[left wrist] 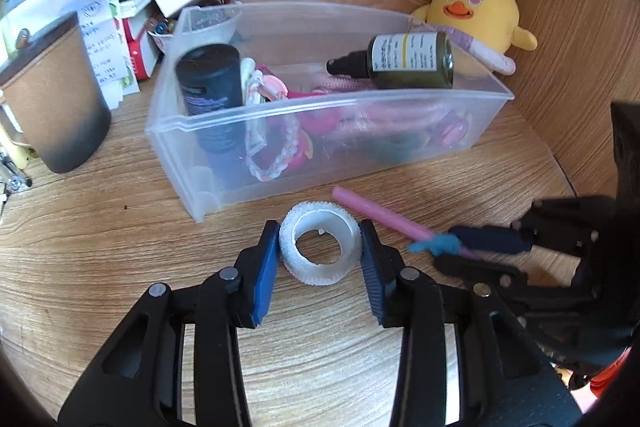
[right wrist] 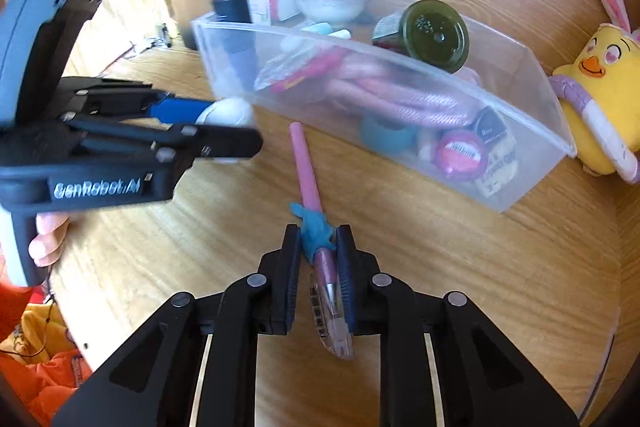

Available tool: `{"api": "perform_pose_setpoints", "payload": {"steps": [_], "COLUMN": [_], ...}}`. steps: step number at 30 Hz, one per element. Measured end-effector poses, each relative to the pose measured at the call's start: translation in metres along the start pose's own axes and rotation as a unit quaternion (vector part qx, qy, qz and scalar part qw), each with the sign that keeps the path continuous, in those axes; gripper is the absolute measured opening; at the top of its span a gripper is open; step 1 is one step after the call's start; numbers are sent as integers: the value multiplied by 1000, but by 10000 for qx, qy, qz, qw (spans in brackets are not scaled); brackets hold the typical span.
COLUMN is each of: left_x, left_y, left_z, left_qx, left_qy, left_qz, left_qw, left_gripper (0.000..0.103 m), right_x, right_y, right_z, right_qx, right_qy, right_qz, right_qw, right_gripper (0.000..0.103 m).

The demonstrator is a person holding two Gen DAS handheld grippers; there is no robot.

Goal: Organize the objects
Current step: 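Grasp the white tape roll with the left gripper while the right gripper grasps the pink pen, then carry the tape roll and pink pen into the clear bin and release both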

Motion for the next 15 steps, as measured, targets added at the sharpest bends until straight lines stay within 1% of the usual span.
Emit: {"api": "perform_pose_setpoints", "payload": {"steps": [2,5,11,15], "left_x": [7,14,36,52], "left_y": [-1,2,13,24], "left_z": [0,-3,-6,-6], "left_qx": [-27,-53,-24,5], "left_qy": [90,113,106,126], "left_qz": [-94,-200,-516,-789], "left_qw": [9999,9997,9986,9968], "left_gripper": [39,39,39,39], "right_x": [5,18,51,73], "right_y": [-5,-7,9,23], "right_z": [4,6,1,-7], "right_qx": [-30,-137,-373,-449], "right_qy": [38,117,132,36], "right_qz": [-44,-192,-711,-1064], "right_qw": [10000,9997,9967,9933], "right_gripper": [16,16,16,16]}}
Point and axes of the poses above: each gripper's, at about its wrist camera, not at the fingertips, and x roughly against the way its jaws point, z to its left, y to its top, the point moved 6 cm from there along -x, roughly the way its jaws point, and after that the axes turned 4 degrees about -x, right-handed, at the moved point
